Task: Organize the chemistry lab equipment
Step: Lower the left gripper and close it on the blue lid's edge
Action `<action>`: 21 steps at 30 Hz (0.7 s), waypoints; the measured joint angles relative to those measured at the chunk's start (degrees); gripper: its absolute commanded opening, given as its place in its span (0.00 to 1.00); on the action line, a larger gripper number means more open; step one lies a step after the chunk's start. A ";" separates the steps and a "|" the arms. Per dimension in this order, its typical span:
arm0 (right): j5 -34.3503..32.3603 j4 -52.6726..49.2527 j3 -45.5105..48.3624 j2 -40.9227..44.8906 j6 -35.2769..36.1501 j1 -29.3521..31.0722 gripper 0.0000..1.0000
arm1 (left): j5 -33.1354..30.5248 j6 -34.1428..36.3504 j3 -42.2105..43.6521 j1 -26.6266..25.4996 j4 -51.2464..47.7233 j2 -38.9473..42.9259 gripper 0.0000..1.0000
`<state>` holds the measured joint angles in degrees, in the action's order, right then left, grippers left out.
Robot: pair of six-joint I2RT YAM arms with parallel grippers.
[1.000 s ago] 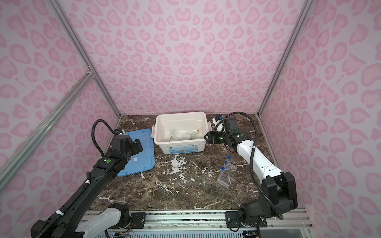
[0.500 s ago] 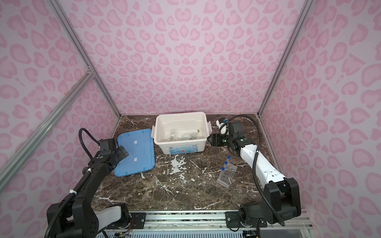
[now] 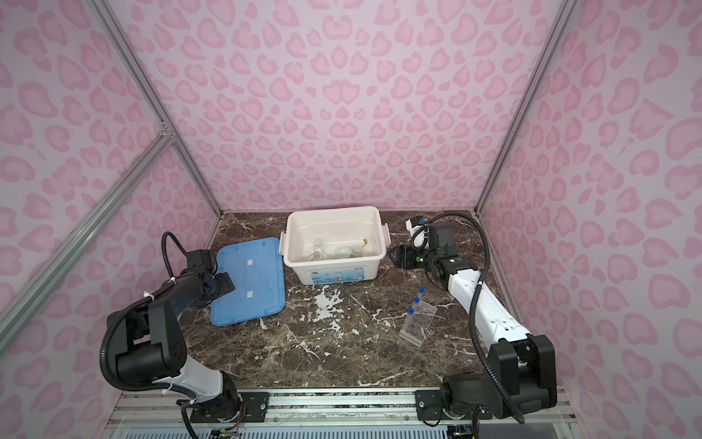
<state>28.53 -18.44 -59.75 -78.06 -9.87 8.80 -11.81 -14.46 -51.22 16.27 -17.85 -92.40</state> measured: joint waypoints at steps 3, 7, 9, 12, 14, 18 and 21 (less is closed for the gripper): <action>0.26 0.11 0.02 -0.83 0.00 -0.70 0.78 | 1.27 2.29 -0.55 0.52 0.00 -2.27 0.76; 0.92 -0.35 -0.61 -3.21 -0.02 -1.46 0.78 | 3.10 4.04 -0.94 1.75 0.17 -3.17 0.69; 1.18 -0.57 -1.07 -4.37 -0.02 -1.81 0.78 | 4.55 4.50 -1.20 2.75 0.17 -3.30 0.63; 1.51 -0.96 -1.66 -5.81 -0.04 -2.29 0.78 | 6.43 5.51 -1.64 4.07 -0.04 -3.30 0.61; 1.68 -1.22 -2.12 -6.60 -0.04 -2.71 0.78 | 7.34 6.27 -2.36 4.46 -0.59 -3.30 0.58; 1.99 -1.44 -2.82 -7.21 -0.07 -3.67 0.78 | 9.40 8.09 -3.28 4.63 -1.44 -3.50 0.55; 2.54 -1.64 -3.13 -7.21 -0.22 -4.33 0.78 | 10.49 8.55 -4.02 5.18 -2.64 -4.85 0.52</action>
<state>31.07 -20.08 -62.87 -85.27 -10.09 4.47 -1.32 -5.91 -55.24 21.45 -20.49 -97.25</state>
